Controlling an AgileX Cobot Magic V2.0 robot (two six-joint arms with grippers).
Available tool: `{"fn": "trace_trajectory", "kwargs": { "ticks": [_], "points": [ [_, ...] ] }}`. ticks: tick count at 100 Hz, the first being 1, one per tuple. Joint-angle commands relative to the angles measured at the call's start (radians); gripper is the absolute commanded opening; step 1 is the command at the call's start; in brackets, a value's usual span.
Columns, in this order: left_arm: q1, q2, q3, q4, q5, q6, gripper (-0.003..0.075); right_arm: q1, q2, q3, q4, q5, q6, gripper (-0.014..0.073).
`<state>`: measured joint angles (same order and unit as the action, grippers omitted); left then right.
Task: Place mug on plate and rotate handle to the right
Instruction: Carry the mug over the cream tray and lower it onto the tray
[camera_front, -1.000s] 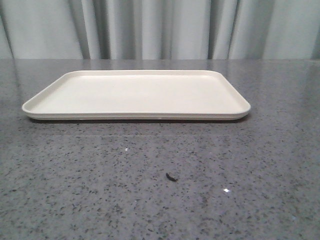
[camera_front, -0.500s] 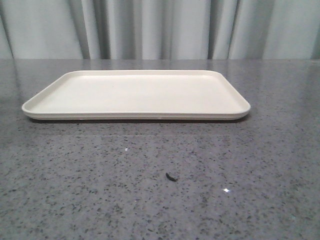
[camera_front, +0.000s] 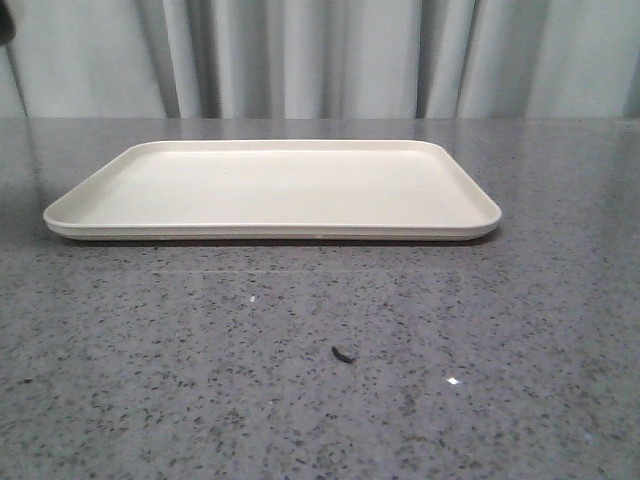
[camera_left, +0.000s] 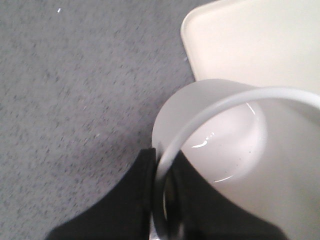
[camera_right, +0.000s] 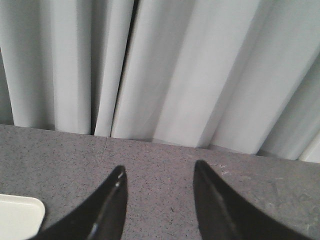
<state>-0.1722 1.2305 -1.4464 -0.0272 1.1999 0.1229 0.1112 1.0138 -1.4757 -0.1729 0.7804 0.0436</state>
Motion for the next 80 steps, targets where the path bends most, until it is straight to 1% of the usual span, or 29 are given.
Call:
{"fn": "trace_trajectory", "kwargs": {
  "ticks": [1, 10, 18, 33, 56, 70, 80],
  "points": [
    [0.001, 0.016, -0.099, -0.114, -0.063, 0.046, -0.0008, 0.001, -0.009, -0.03, -0.023, -0.089, -0.006, 0.0328],
    [-0.001, 0.067, -0.166, -0.205, -0.056, 0.083, -0.0008, 0.001, -0.009, -0.03, -0.023, -0.089, -0.006, 0.0328],
    [-0.02, 0.119, -0.215, -0.244, -0.042, 0.09, -0.0008, 0.001, -0.009, -0.03, -0.023, -0.089, -0.006, 0.0328],
    [-0.108, 0.218, -0.283, -0.246, -0.023, 0.093, -0.0008, 0.001, -0.009, -0.03, -0.023, -0.089, -0.006, 0.0328],
    [-0.248, 0.372, -0.334, -0.246, -0.025, 0.093, -0.0008, 0.001, -0.009, -0.03, -0.023, -0.091, -0.006, 0.0328],
    [-0.303, 0.441, -0.367, -0.246, -0.027, 0.108, -0.0008, 0.001, -0.009, -0.03, -0.024, -0.09, -0.006, 0.0328],
    [-0.317, 0.475, -0.374, -0.244, -0.025, 0.108, -0.0008, 0.001, -0.009, -0.03, -0.024, -0.09, -0.006, 0.0328]
  ]
}}
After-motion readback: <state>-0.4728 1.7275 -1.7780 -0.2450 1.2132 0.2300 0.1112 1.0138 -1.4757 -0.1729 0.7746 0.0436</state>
